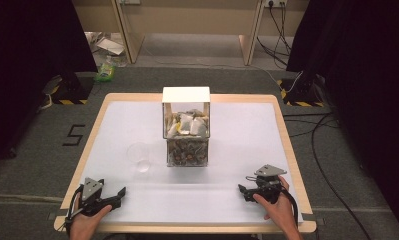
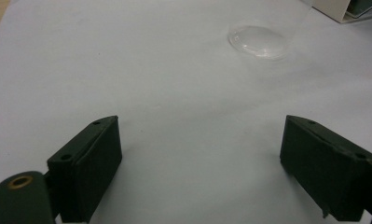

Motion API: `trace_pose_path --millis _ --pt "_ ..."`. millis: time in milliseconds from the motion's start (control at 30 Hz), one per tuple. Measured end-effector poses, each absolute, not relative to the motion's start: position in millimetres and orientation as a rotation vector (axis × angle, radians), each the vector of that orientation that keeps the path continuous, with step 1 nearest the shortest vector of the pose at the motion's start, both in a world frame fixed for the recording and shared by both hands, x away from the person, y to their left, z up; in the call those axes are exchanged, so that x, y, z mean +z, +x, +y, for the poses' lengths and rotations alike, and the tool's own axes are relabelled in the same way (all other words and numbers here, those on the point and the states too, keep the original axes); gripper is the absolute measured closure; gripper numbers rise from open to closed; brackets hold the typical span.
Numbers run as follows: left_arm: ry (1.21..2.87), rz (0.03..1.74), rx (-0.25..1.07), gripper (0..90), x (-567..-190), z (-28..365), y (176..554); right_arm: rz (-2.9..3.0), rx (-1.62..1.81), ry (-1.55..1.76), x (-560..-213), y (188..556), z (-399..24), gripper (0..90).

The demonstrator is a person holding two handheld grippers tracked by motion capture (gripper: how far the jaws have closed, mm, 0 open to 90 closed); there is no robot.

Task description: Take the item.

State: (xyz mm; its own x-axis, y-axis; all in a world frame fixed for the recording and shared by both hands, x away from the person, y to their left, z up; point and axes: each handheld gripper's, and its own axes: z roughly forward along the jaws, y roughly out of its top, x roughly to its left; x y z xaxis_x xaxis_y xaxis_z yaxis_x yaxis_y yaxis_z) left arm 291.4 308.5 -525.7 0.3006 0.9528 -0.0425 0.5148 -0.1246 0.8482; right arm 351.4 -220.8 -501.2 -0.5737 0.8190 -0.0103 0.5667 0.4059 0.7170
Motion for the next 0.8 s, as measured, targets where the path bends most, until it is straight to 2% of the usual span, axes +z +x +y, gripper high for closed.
trace_pose_path --millis 533,800 --pt "1.754 1.337 0.726 14.8 -525 307 290 2.307 0.97 1.196 -501 352 -221 8.3" --pt "1.745 1.293 0.785 20.9 -513 300 286 2.307 0.969 1.199 -501 351 -221 8.3"
